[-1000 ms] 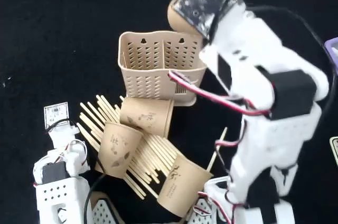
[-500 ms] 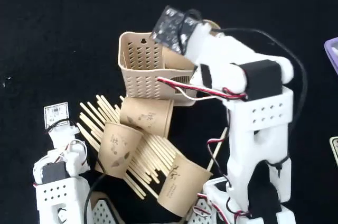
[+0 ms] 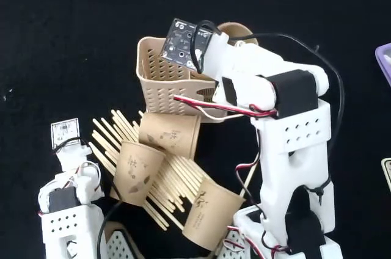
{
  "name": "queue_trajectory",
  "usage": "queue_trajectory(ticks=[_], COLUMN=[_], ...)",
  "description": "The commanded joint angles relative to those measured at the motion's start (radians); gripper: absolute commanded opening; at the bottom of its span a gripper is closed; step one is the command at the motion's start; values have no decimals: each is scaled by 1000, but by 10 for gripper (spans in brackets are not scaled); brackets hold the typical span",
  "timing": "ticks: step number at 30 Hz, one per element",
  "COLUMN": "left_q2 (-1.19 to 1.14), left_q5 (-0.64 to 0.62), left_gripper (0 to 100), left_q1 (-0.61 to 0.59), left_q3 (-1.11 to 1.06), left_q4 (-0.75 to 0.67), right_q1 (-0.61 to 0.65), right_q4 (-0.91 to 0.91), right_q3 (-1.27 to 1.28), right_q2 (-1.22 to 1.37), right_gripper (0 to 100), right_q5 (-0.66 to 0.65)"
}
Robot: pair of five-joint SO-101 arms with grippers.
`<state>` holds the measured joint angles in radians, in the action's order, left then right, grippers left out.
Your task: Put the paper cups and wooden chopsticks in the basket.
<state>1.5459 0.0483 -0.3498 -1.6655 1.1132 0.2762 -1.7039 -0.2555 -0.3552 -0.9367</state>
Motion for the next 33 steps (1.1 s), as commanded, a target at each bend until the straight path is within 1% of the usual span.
queue_trajectory(ticks=[1,3,6,8,11,14,16,19,20,23,27,33], left_q2=[-3,-3,-3,-3,-3,-3,-3,-3,-3,-3,-3,-3], left_q5=[-5,-5,-5,-5,-5,-5,-5,-5,-5,-5,-5,-5], left_gripper=[37,37,37,37,37,37,37,37,37,37,37,37], left_q1=[18,18,18,18,18,18,18,18,18,18,18,18], left_q3=[-1,-1,-1,-1,-1,-1,-1,-1,-1,-1,-1,-1], left_q4=[-34,-34,-34,-34,-34,-34,-34,-34,-34,-34,-34,-34], right_q1=[17,20,20,20,15,-32,-63,-71,-71,-103,-117,-163], right_q4=[21,25,48,78,135,155,109,-48,-68,-63,-63,-63], right_q3=[-13,-28,-50,-50,-73,-173,-243,-309,-305,-220,-5,521], right_q2=[-35,-35,-35,-35,-44,-44,-44,-41,-44,-101,-248,-618], right_gripper=[240,273,271,271,271,264,265,265,265,265,265,265], right_q5=[-2,-2,2,35,124,308,413,419,428,442,446,440])
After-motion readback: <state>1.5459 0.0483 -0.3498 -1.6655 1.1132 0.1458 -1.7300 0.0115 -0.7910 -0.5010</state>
